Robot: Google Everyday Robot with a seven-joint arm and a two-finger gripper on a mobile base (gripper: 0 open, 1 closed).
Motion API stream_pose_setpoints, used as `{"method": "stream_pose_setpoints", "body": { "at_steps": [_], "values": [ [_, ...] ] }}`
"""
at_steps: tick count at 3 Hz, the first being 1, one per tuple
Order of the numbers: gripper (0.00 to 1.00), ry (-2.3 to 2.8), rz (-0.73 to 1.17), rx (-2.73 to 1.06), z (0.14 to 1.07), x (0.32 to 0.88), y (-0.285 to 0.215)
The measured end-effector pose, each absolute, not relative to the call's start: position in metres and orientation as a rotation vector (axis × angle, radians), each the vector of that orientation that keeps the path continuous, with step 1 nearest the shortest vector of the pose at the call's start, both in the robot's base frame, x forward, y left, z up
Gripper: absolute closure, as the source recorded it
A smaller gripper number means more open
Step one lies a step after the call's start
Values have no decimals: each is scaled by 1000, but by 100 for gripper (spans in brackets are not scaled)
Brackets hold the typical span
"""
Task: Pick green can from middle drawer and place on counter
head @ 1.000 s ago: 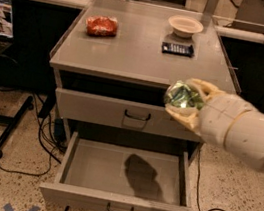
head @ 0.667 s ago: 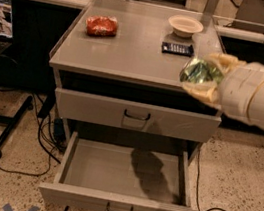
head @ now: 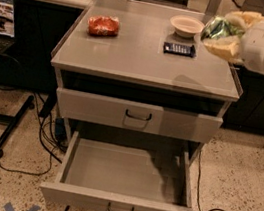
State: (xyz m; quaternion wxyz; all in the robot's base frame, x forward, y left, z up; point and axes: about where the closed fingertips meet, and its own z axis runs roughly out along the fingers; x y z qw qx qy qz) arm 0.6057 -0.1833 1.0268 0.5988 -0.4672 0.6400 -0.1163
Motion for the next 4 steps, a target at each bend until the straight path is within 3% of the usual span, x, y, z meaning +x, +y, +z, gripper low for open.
{"method": "stream_pose_setpoints", "body": {
  "at_steps": [4],
  "values": [
    [100, 1497, -425, -921, 985, 720, -172]
  ]
}}
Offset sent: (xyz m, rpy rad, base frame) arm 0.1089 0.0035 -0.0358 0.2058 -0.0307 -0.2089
